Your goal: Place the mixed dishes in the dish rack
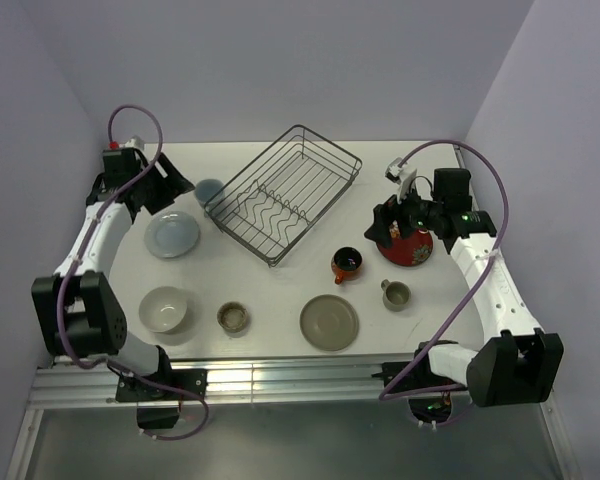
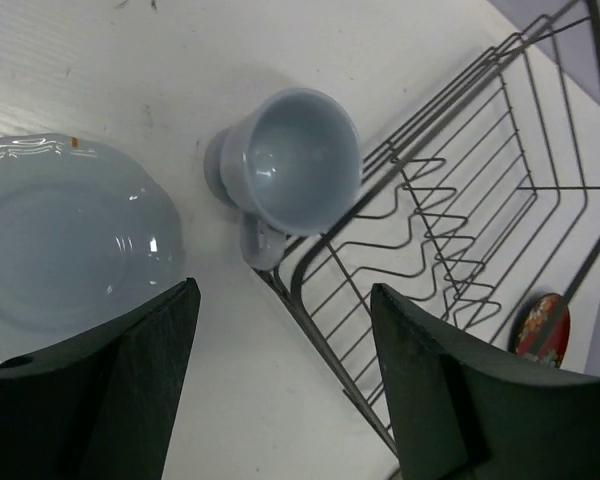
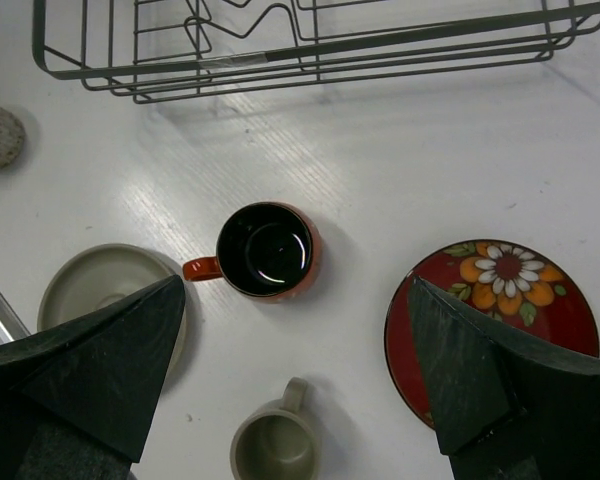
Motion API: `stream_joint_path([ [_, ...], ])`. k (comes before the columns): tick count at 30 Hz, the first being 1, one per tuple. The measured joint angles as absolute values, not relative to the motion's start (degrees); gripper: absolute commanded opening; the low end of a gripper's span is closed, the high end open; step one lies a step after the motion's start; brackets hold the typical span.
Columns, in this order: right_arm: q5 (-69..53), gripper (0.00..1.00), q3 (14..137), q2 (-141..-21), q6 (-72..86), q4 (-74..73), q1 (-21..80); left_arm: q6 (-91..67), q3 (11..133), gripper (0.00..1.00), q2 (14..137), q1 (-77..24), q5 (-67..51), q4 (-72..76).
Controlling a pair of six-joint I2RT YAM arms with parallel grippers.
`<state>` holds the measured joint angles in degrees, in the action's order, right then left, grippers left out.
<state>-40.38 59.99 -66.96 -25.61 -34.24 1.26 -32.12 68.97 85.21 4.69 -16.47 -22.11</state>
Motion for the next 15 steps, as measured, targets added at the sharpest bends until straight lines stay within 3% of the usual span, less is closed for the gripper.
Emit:
stream_joint_path([
  [15,-42.9,0.99,59.9,-68.2,-24.5,-33.4,1.3,-26.6,83.5,0.60,106.9,2.5,-12.3,-25.0],
])
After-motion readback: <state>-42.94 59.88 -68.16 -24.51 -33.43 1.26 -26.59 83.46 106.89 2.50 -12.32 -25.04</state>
